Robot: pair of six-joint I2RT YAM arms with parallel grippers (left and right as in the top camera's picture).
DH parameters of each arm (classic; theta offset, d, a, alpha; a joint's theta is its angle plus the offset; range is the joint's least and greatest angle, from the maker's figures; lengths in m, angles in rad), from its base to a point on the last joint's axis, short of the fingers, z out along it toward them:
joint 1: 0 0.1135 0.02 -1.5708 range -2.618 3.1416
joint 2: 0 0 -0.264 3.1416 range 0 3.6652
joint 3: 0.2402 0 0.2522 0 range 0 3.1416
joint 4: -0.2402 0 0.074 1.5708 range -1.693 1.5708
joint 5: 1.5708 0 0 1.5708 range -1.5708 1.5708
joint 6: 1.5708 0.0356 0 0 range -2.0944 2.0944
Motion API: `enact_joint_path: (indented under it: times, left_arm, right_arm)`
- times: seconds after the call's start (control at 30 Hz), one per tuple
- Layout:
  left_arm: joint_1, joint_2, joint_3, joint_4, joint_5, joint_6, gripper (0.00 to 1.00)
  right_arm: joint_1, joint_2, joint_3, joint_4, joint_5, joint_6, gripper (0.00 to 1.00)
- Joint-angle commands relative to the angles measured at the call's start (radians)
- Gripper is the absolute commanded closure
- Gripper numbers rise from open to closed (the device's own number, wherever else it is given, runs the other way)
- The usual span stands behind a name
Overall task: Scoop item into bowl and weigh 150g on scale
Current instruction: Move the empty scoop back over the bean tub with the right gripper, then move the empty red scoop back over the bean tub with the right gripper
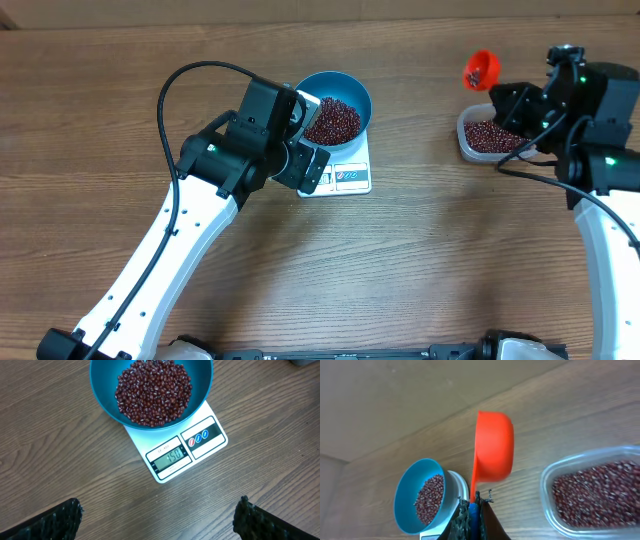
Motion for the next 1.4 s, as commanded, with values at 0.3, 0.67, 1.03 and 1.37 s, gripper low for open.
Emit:
enact_joint_path:
  times: [0.3,0.67,1.03,1.37]
  left_arm:
    - [0.005,-0.002,0.016,0.002,0.011,0.019,0.0]
    - [0.005,-0.002,0.016,0.002,0.011,0.019,0.01]
    - [0.005,-0.002,0.016,0.002,0.011,0.019,0.01]
    - [0.005,-0.002,0.016,0.002,0.011,0.019,0.0]
  right_arm:
    - [-0.08,-0.01,0.031,-0.048,-0.014,-0.027,0.96]
    - [-0.08,-0.01,0.031,-0.1,0.039,-0.081,0.96]
    - [-0.08,-0.01,0.031,-0.191,0.167,-0.335,0.96]
    - [-0.077,-0.009,0.031,-0.153,0.292,-0.762,0.96]
